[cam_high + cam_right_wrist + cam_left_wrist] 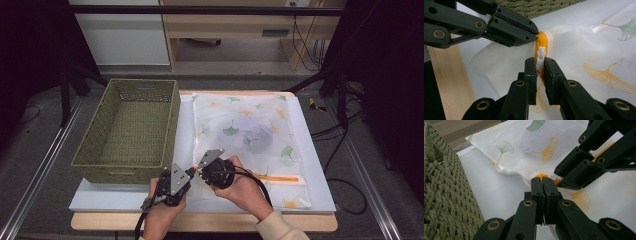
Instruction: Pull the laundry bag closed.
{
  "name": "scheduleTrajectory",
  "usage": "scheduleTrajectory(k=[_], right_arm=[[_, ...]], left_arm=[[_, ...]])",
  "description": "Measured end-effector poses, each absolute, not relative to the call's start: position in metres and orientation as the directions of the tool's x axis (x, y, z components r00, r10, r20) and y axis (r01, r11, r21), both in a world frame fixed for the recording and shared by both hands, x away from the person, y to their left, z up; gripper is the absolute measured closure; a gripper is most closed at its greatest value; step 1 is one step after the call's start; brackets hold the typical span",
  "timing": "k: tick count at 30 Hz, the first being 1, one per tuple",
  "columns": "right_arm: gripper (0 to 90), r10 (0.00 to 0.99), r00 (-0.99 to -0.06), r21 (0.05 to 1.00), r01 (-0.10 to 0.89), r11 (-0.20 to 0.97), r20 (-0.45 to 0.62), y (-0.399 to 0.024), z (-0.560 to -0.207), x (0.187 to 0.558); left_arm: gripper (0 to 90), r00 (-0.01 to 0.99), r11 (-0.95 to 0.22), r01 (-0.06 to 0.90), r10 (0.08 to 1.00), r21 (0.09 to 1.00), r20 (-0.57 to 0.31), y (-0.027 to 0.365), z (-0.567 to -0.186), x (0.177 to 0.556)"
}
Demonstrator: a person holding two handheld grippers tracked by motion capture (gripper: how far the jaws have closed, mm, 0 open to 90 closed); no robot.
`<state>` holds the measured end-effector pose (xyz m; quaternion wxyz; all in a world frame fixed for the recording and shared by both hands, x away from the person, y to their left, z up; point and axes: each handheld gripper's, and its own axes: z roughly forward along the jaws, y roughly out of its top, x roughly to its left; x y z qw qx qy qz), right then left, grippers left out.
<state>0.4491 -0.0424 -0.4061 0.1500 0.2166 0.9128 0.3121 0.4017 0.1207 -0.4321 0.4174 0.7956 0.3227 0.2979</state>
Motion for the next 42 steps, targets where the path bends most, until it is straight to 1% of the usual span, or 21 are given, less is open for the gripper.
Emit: scheduleTrajectory(k=[2,8,23,30,32,33,36,40,42], right_arm=[[81.6,0.494,-0.859,0.636,0.306,0.708,-0.137,-0.041,-0.407,0.450],[77.6,0.490,-0.860,0.623,0.306,0.719,-0.144,-0.036,-0.406,0.447],[75.4,0.516,-0.848,0.631,0.336,0.700,-0.121,-0.049,-0.403,0.444],[74.3,0.515,-0.851,0.625,0.345,0.701,-0.108,-0.045,-0.406,0.449],[74.3,0.519,-0.850,0.636,0.352,0.687,-0.091,-0.044,-0.408,0.450],[74.5,0.519,-0.850,0.635,0.352,0.687,-0.091,-0.044,-0.409,0.451],[75.6,0.524,-0.848,0.644,0.356,0.677,-0.083,-0.044,-0.410,0.453],[81.0,0.524,-0.847,0.652,0.346,0.675,-0.094,-0.043,-0.410,0.454],[83.4,0.523,-0.846,0.654,0.341,0.675,-0.099,-0.043,-0.410,0.453]], left_arm=[[88.2,0.612,-0.443,0.268,0.764,0.855,0.204,0.121,-0.432,0.402],[88.2,0.610,-0.439,0.267,0.766,0.858,0.202,0.123,-0.432,0.403],[88.2,0.608,-0.444,0.259,0.765,0.858,0.213,0.122,-0.431,0.402],[88.2,0.620,-0.438,0.263,0.760,0.860,0.197,0.121,-0.431,0.401],[88.2,0.628,-0.422,0.277,0.759,0.863,0.169,0.120,-0.432,0.400],[88.2,0.623,-0.431,0.267,0.760,0.862,0.187,0.120,-0.431,0.400],[88.2,0.621,-0.432,0.264,0.760,0.862,0.191,0.120,-0.431,0.400],[88.2,0.620,-0.433,0.263,0.761,0.862,0.193,0.121,-0.430,0.400],[88.2,0.625,-0.424,0.274,0.760,0.864,0.175,0.120,-0.431,0.400]])
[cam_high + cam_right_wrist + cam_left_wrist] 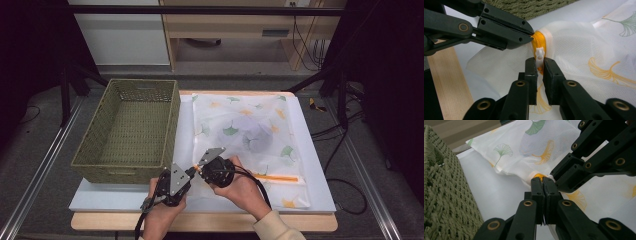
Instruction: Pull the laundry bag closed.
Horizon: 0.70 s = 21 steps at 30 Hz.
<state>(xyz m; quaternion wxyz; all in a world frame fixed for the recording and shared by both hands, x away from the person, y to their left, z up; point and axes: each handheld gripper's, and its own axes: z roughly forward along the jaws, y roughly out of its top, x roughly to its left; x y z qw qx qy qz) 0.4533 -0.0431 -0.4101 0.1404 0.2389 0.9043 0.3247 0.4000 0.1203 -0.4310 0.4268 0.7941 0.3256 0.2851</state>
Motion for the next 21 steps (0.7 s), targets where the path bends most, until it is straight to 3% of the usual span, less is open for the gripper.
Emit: scheduleTrajectory(k=[13,21], right_arm=[[84.6,0.528,-0.841,0.658,0.331,0.676,-0.119,-0.0450,-0.4087,0.4479],[84.8,0.529,-0.839,0.637,0.340,0.692,-0.127,-0.0461,-0.4109,0.4476]], left_arm=[[88.3,0.614,-0.440,0.256,0.762,0.861,0.207,0.1214,-0.4296,0.4013],[88.3,0.628,-0.421,0.276,0.759,0.864,0.169,0.1192,-0.4307,0.3997]])
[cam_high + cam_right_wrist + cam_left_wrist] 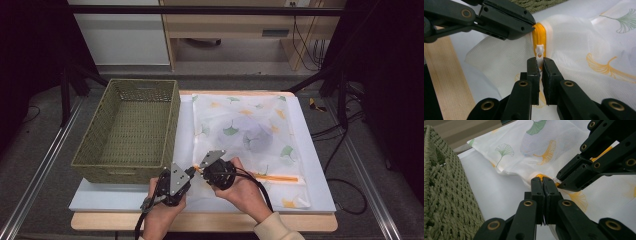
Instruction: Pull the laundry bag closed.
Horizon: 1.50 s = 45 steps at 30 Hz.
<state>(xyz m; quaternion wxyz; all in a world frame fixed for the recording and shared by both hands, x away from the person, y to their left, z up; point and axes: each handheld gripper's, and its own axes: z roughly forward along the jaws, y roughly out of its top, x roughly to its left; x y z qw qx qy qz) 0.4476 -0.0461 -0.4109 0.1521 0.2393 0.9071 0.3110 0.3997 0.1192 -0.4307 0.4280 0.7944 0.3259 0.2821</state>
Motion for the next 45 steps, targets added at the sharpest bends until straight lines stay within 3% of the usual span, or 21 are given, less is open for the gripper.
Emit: scheduleTrajectory(k=[14,24,45], right_arm=[[85.0,0.554,-0.824,0.628,0.369,0.685,-0.120,-0.065,-0.426,0.451],[84.9,0.572,-0.817,0.674,0.383,0.632,-0.073,-0.074,-0.439,0.453],[85.1,0.592,-0.801,0.688,0.377,0.620,-0.094,-0.080,-0.436,0.451]], left_arm=[[88.4,0.612,-0.438,0.259,0.764,0.861,0.204,0.120,-0.430,0.400],[88.3,0.612,-0.436,0.264,0.765,0.860,0.200,0.119,-0.433,0.401],[88.3,0.616,-0.430,0.252,0.762,0.867,0.199,0.115,-0.433,0.397]])
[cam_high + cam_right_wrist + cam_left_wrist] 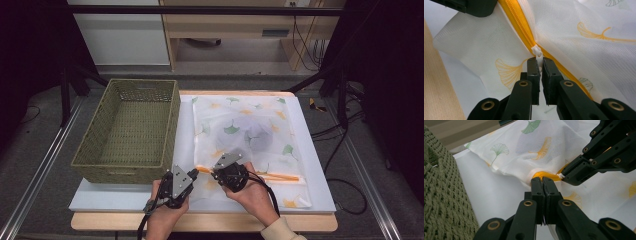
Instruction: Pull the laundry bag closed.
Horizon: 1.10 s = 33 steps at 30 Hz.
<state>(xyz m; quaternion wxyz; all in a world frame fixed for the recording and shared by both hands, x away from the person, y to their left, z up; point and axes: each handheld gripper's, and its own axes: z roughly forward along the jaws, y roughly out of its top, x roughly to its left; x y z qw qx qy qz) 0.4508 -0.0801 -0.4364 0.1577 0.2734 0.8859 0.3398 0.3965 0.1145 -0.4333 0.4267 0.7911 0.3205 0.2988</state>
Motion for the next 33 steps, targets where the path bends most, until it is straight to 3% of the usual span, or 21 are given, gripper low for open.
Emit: scheduleTrajectory(k=[33], right_arm=[[85.2,0.641,-0.760,0.650,0.434,0.624,-0.108,-0.112,-0.443,0.452]], left_arm=[[88.3,0.599,-0.406,0.261,0.779,0.876,0.183,0.118,-0.432,0.396]])
